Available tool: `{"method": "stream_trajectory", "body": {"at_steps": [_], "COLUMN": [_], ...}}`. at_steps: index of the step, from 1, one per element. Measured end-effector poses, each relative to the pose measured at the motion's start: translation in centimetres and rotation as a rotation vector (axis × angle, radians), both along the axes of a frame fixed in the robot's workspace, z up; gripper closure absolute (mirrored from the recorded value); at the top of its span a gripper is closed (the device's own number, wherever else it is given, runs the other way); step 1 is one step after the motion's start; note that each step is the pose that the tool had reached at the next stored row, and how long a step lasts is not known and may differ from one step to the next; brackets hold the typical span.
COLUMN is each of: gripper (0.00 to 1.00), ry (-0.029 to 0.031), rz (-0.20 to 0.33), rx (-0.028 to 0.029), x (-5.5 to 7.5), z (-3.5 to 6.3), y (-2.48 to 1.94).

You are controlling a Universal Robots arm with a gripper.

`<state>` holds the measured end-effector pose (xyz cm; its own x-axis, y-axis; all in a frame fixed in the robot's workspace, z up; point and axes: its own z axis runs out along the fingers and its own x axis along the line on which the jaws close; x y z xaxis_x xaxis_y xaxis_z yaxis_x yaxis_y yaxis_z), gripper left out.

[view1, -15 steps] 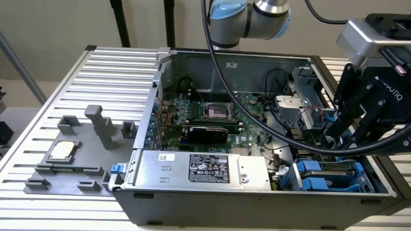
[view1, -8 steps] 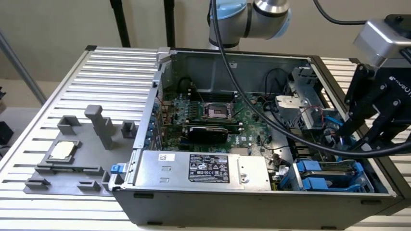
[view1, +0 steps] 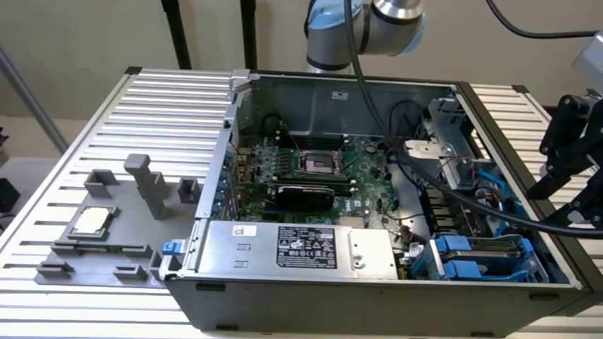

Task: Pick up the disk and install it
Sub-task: 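Insert the first disk wire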

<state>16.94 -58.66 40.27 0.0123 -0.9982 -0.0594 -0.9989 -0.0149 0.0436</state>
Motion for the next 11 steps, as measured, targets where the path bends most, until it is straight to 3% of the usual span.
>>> {"method": "stream_trajectory", "body": {"at_steps": [4, 11], "gripper": [0.59, 0.59], "ry": [0.0006, 0.0006], "rz": [0.001, 0.007], "rx": [0.0001, -0.0003], "x": [1.5, 1.7], "z": [-0.67, -1.94], "y": [0.03, 0.05]}}
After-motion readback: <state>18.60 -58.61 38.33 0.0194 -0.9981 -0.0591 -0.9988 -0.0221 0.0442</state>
